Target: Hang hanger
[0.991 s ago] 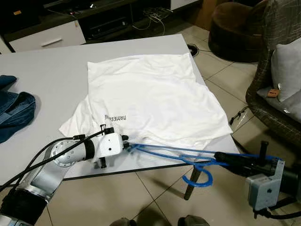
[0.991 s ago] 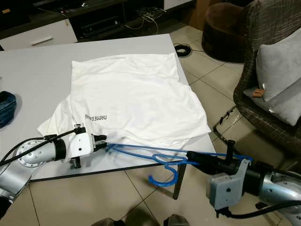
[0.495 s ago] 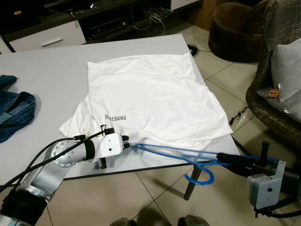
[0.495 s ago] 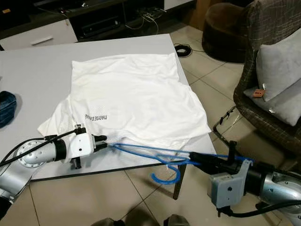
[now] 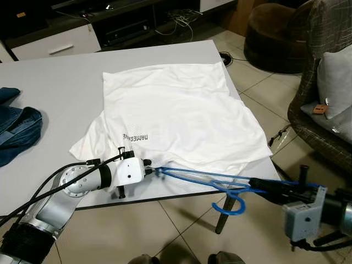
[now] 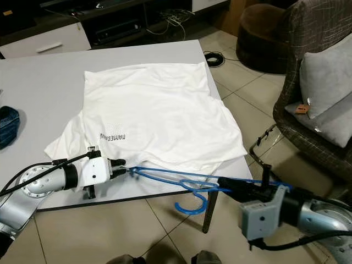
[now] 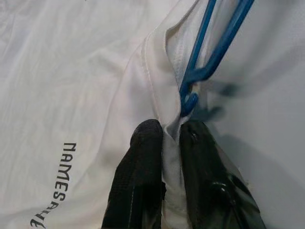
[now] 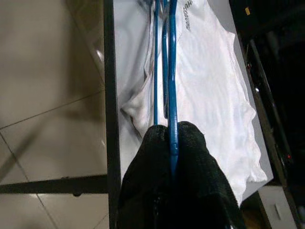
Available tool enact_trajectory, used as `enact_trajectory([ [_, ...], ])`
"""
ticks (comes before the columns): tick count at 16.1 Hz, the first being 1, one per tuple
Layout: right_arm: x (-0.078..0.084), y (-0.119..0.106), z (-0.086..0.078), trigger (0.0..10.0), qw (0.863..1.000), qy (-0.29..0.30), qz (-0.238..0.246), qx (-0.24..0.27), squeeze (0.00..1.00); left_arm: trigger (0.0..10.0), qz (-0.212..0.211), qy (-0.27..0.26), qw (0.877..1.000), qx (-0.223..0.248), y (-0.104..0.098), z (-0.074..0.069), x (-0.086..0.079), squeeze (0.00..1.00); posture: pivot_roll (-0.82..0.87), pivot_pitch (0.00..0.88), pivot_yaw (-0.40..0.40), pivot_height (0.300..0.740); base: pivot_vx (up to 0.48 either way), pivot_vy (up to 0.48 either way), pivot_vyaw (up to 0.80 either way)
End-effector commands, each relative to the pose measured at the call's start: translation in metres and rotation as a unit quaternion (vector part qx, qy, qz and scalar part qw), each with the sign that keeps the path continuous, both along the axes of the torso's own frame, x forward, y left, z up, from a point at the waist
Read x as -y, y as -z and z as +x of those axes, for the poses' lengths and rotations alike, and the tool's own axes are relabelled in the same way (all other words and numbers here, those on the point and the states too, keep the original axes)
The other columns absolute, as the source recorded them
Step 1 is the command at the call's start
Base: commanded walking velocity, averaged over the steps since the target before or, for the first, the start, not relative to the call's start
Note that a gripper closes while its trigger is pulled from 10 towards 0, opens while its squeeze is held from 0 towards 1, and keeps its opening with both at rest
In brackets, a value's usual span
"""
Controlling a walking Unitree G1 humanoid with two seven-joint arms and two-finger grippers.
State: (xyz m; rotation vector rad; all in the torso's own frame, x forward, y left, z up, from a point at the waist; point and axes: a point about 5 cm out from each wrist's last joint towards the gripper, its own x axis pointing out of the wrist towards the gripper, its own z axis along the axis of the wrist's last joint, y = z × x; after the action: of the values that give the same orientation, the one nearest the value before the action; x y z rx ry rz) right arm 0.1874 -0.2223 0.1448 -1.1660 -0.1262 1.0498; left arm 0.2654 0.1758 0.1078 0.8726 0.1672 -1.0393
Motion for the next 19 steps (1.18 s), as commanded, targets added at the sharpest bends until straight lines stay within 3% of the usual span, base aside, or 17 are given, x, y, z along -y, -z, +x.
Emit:
enact_trajectory([
  [1,-0.008,0.000,0.002,10.0,1.000,-0.016,-0.001,0.006,0.00,10.0,0.005,-0.002,1.000,0.007,-0.003,0.000,-0.001,0.00,-0.14,0.063,0.083,0.740,0.000,0.000,0.00],
  [4,-0.014,-0.001,0.007,10.0,1.000,-0.014,0.007,0.016,0.00,10.0,0.004,0.000,1.000,0.008,-0.004,0.000,0.001,0.00,-0.14,0.061,0.083,0.740,0.000,0.000,0.00],
  [7,-0.010,-0.003,0.011,10.0,1.000,0.005,0.001,0.026,0.00,10.0,0.005,0.000,1.000,0.007,-0.004,-0.001,0.000,0.00,-0.14,0.061,0.083,0.740,0.000,0.000,0.00],
  [14,0.012,-0.001,0.012,10.0,0.998,0.058,-0.013,0.021,0.00,10.0,0.009,0.003,1.000,0.003,-0.004,-0.001,-0.002,0.00,-0.15,0.059,0.095,0.740,0.000,0.000,0.00],
  [16,0.005,0.000,0.014,10.0,0.998,0.052,-0.006,0.023,0.00,10.0,0.011,0.006,1.000,0.004,-0.004,0.000,-0.001,0.00,-0.15,0.061,0.099,0.740,0.000,0.000,0.00],
  [17,-0.008,0.003,0.014,10.0,0.999,0.034,0.011,0.021,0.00,10.0,0.009,0.008,1.000,0.005,-0.005,0.001,0.001,0.00,-0.14,0.060,0.101,0.740,0.000,0.000,0.00],
  [19,-0.018,0.005,0.015,10.0,0.999,0.022,0.020,0.023,0.00,10.0,0.009,0.010,1.000,0.006,-0.006,0.002,0.001,0.00,-0.14,0.059,0.104,0.740,0.000,0.000,0.00],
])
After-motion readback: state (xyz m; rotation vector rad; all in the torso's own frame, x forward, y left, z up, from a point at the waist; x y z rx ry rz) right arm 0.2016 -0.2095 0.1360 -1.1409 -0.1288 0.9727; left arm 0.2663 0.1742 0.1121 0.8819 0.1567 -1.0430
